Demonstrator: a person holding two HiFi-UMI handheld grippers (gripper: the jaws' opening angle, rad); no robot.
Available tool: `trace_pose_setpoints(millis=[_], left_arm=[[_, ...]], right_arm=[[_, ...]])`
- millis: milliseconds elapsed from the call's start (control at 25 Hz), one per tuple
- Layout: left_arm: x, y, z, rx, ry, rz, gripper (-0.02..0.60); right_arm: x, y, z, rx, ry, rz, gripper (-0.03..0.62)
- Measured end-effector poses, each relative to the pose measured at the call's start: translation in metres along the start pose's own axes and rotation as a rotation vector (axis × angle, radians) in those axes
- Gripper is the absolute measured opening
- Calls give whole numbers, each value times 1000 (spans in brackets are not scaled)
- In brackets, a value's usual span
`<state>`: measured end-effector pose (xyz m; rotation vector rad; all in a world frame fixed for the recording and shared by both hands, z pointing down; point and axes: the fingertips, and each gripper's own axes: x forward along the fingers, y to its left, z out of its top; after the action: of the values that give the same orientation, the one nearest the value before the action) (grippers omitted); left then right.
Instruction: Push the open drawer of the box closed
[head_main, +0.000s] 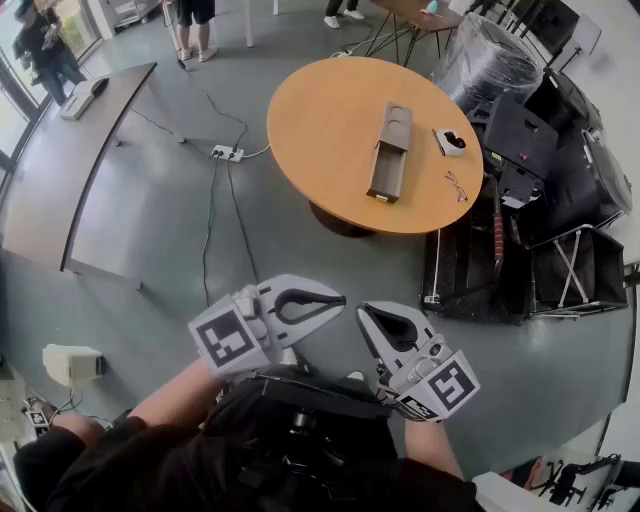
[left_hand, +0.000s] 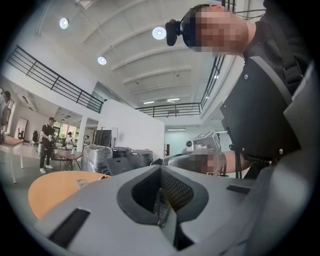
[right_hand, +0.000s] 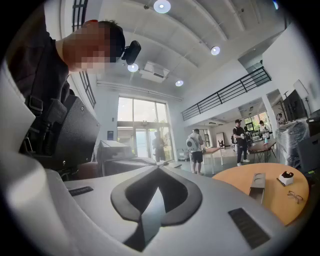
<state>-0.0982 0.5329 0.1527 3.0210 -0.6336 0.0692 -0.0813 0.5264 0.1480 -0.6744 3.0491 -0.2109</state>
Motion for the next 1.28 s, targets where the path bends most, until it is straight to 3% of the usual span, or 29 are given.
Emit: trace_pose_setpoints(millis=[360,760,1000,1280], left_arm=[[-20,18,3,-2,-22,-16,28],[-2,34,2,7,-31,-20,28],[29,52,0,-13,-12,-8,28],[94,94,-10,-3,1,17,28]], right_arm=[[26,1,-1,2,1,-36,8],[27,-29,-1,-15,-14,-41,8],[21,-66,4,-16,-20,-29,7],[10,-140,-1,-12,-19,2,8]])
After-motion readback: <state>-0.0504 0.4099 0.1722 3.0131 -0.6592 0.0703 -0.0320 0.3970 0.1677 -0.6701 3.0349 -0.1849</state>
